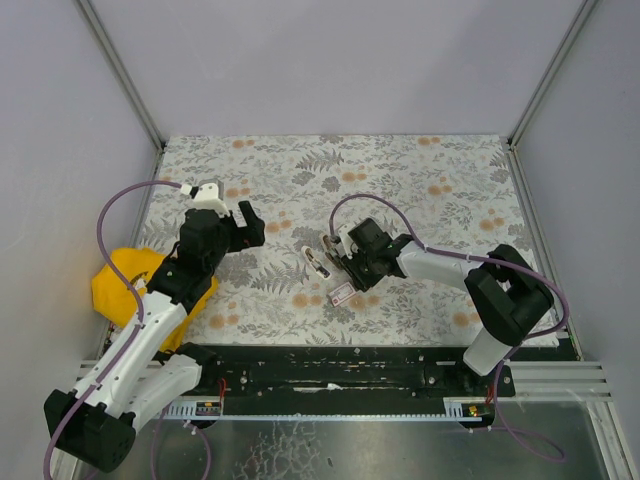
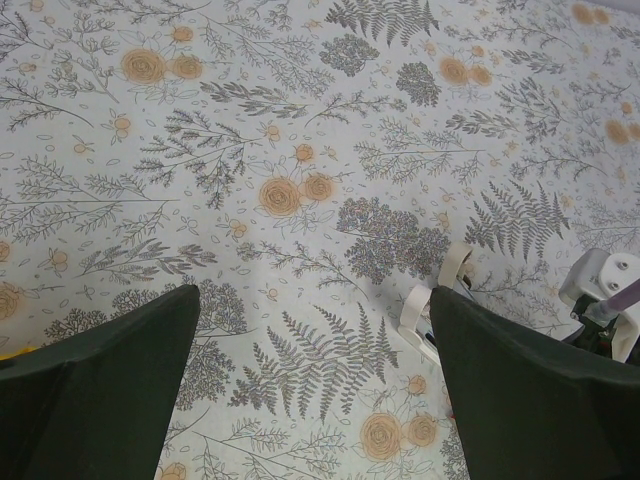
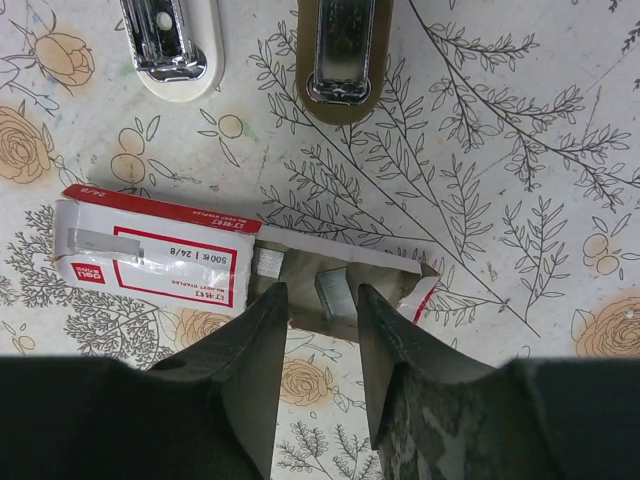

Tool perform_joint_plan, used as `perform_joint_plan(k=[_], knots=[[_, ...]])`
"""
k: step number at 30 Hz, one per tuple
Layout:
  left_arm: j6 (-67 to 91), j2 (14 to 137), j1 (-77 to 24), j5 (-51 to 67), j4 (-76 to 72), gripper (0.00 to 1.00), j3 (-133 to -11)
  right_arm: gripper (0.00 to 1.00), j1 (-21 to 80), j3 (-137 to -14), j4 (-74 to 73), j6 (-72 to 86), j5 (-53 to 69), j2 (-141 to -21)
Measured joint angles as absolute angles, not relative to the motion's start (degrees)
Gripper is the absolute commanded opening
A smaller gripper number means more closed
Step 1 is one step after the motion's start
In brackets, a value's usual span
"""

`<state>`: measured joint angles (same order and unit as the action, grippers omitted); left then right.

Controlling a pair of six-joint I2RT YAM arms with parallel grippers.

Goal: Load the staples into the stapler

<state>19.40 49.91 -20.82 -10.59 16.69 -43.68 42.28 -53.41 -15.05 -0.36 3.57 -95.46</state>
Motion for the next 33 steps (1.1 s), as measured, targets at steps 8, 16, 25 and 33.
perform_joint_plan(k=[8,16,25,33], knots=[[19.40,50.00,-20.82,-10.59,16.71,0.97,-43.68,0.30,42.65,-53.41,-15.11,-0.80,1.98,-95.46],[19.42,49.98,-20.82,-10.59,16.71,0.97,-43.68,0.33,42.72,-53.41,-15.05,-0.89,1.45,-95.55],[19.42,49.98,-20.82,-10.59,16.71,0.97,-43.68,0.31,42.89,-53.41,-14.52,-1.08,0.69,-96.51],[19.42,49.93,-20.82,-10.57,16.71,0.97,-43.68,0.23,43.29,-53.41,-14.31,-0.34,-0.97,-96.38]])
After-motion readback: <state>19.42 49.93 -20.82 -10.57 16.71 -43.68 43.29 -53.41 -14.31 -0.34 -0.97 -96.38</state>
